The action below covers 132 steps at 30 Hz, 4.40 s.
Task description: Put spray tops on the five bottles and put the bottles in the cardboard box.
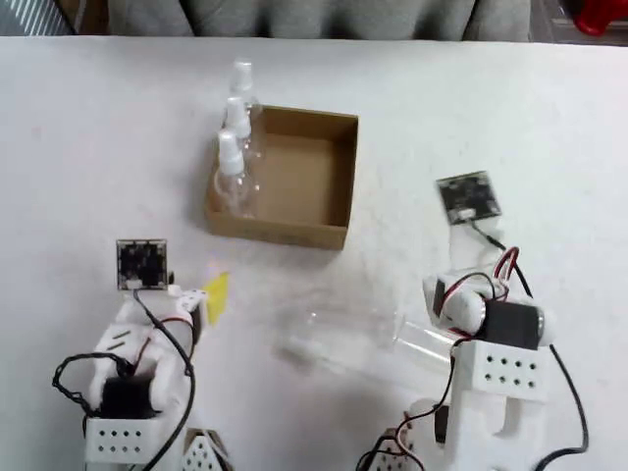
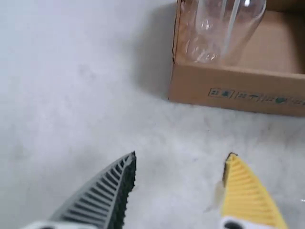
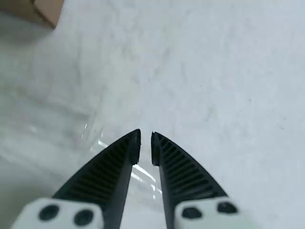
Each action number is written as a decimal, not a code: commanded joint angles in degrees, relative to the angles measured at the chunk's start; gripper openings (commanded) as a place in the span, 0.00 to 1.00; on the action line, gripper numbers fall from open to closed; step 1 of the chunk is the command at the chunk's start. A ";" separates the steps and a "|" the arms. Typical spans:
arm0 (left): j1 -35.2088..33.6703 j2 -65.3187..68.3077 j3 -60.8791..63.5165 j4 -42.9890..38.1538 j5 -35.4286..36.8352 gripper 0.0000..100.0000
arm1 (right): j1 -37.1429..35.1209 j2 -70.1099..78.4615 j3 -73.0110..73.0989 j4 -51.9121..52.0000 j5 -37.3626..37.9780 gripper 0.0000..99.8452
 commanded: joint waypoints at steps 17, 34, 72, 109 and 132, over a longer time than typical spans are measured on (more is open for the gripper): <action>-0.40 4.44 0.09 -0.18 -8.53 0.28 | -46.11 -1.10 1.67 12.97 12.31 0.15; -0.13 4.44 0.09 0.00 -8.70 0.28 | -54.81 -0.48 25.49 -22.90 9.49 0.15; -0.31 4.53 0.09 0.18 -8.88 0.28 | -54.81 28.53 15.74 -34.51 4.31 0.00; -2.51 4.35 -0.09 -0.26 -8.44 0.28 | -53.32 33.71 -4.40 -40.92 -36.04 0.25; 4.09 4.35 -0.09 -1.41 2.81 0.28 | -19.21 13.76 4.04 -15.25 -2.99 0.04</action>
